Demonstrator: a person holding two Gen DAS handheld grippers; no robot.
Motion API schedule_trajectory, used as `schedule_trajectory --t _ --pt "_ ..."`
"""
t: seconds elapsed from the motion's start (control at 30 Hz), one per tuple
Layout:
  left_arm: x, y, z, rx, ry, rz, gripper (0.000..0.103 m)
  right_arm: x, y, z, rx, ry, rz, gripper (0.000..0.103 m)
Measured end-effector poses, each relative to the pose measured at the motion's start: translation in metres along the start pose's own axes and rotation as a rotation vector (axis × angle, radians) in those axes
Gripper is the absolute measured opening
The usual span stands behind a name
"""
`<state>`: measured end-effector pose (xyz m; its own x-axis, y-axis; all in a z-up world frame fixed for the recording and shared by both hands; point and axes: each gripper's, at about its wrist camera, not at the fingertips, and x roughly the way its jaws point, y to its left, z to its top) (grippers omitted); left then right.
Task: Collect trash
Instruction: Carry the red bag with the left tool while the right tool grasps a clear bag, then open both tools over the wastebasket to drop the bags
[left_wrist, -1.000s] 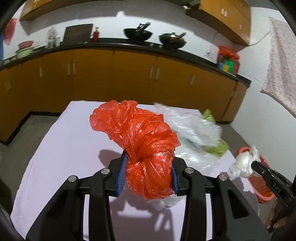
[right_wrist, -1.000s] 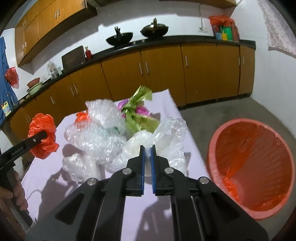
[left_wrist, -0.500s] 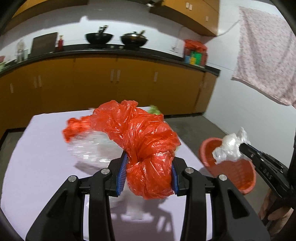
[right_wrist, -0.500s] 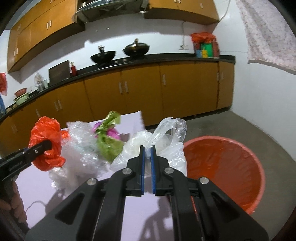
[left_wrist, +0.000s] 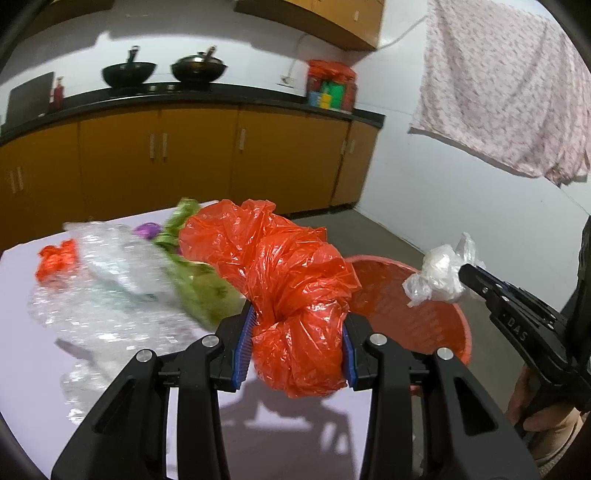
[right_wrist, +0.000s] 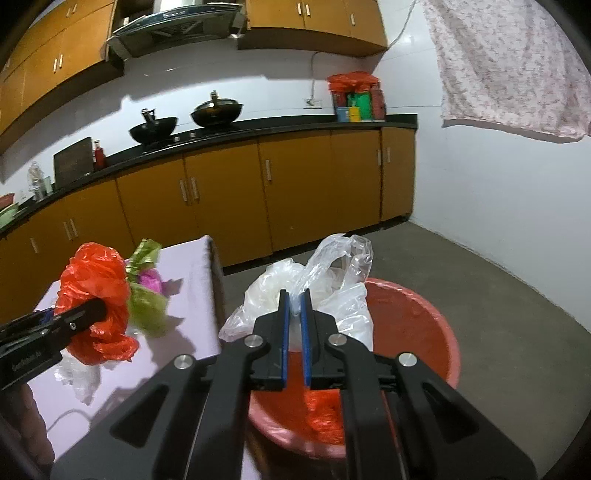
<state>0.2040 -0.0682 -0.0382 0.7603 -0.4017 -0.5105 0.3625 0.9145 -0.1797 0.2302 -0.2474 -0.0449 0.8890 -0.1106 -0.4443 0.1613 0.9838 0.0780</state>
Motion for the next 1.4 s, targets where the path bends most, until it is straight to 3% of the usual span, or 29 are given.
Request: schedule_trajectory --t 0.43,0.97,1.1,1.2,1.4 --pt "0.038 -0.056 0.002 0.092 0.046 -0.104 0.039 0.014 -0.041 -0.007 0.059 0.013 -0.061 0.007" --pt "0.080 -0.089 -0.006 0.141 0.115 -0.151 0.040 0.030 -0.073 -0.010 0.126 0.027 -0.082 0.008" --pt "0.086 -0.091 -0.006 0.135 0.128 -0.155 0.051 0.031 -0.077 -0.011 0.145 0.027 -0.067 0.014" --pt "0.086 -0.086 -0.007 0.127 0.133 -0.152 0.058 0.029 -0.080 -0.013 0.159 0.022 -0.061 0.033" --pt "0.075 -0.073 -0.009 0.103 0.126 -0.127 0.064 0.024 -0.082 -0.015 0.173 0.020 -0.075 0.041"
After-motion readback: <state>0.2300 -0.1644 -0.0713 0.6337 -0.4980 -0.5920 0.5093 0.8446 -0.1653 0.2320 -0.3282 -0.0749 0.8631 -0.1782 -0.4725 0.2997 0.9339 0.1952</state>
